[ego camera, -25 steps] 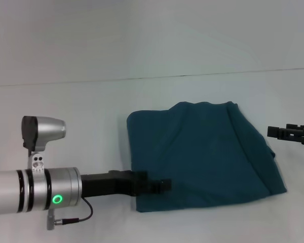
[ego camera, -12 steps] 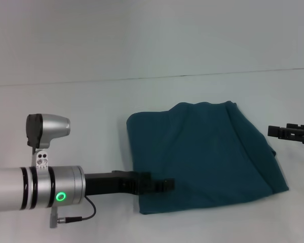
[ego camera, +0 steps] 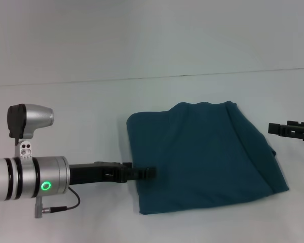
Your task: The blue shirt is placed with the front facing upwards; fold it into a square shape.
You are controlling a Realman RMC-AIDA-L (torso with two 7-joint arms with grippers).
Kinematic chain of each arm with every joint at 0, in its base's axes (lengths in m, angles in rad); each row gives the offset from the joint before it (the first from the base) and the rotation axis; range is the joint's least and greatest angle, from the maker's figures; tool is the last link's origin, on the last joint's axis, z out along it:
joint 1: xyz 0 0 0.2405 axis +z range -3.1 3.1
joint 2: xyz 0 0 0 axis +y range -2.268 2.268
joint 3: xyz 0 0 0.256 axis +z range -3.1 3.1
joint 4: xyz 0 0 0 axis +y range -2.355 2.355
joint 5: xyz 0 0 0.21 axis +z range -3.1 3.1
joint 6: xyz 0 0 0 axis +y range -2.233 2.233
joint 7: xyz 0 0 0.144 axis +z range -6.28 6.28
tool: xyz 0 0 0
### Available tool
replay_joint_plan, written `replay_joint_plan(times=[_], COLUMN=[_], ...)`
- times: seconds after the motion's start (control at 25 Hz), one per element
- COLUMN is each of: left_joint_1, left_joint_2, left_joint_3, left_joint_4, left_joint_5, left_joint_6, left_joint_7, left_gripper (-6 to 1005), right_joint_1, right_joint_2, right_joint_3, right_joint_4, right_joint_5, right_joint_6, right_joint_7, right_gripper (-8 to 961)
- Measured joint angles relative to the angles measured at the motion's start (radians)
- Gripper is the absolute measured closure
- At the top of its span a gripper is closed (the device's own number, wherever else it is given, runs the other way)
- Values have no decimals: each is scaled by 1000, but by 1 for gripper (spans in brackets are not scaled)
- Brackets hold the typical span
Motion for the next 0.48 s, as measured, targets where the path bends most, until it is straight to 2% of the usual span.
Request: replay_joint_plan(times=[0.48], left_joint_1=[-20], left_joint_2=[-17], left_joint_3=[28], left_joint_4=[-11], left_joint_5=[18], left_joint_6=[-69], left_joint_7=[-23], left_gripper=[73], right_joint_1=[3], right_joint_2=[0], right_joint_3=[0], right_joint_4=[1], right_joint_5=[2], right_joint_6=[-2], right_joint_7=[9], right_gripper=[26])
